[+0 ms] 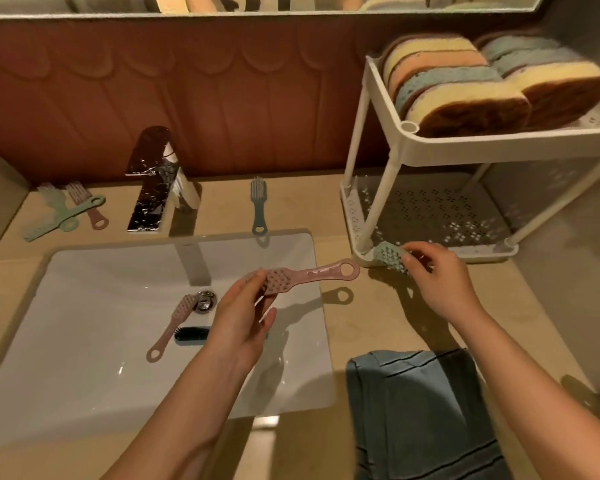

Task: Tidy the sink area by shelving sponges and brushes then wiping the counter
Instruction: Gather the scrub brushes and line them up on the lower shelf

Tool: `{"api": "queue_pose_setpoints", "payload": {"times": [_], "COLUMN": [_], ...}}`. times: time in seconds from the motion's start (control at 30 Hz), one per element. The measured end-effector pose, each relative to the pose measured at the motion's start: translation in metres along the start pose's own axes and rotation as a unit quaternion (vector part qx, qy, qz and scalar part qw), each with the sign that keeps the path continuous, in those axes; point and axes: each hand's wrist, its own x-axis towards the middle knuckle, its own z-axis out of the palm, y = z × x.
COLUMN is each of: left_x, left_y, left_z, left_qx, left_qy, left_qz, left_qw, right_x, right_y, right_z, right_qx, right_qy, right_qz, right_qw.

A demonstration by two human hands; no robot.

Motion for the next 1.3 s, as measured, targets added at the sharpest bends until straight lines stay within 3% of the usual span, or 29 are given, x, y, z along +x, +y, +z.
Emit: {"api": "queue_pose_setpoints", "payload": {"times": [0.13,0.27,0.5,0.77,1.0,1.2,1.3], "left_x": [0.003,0.005,0.003,0.002,-0.001,-0.001,0.000], "left_y": [-0.018,-0.026,-0.031,-0.033,-0.034,-0.041,-0.038], "left_z": [0.007,0.009,0.011,0.020,0.044,0.083,0.097], "left_qx": [-0.030,-0.040,-0.055,-0.045,0.031,0.071,0.100], "left_qy": [0.014,0.020,0.039,0.026,-0.003,-0.043,-0.075], "left_qz": [-0.025,-0.037,-0.036,-0.041,0.000,0.003,-0.001], "left_qw": [0.999,0.998,0.997,0.998,1.000,0.997,0.992], "right_x": [0.041,0.067,0.081,0.075,0.033,0.000,-0.003], "right_y": [0.016,0.019,0.019,0.024,-0.004,-0.014,-0.011], "right_z": [0.000,0.012,0.024,0.018,-0.008,-0.008,-0.010], "right_qx": [-0.088,-0.152,-0.104,-0.076,0.109,0.012,0.016], "right_qy": [0.005,-0.044,-0.156,-0.172,-0.139,-0.170,-0.148], "right_qz": [-0.005,0.023,0.064,0.039,-0.024,-0.144,-0.146], "right_qw": [0.996,0.987,0.980,0.981,0.984,0.975,0.978]}}
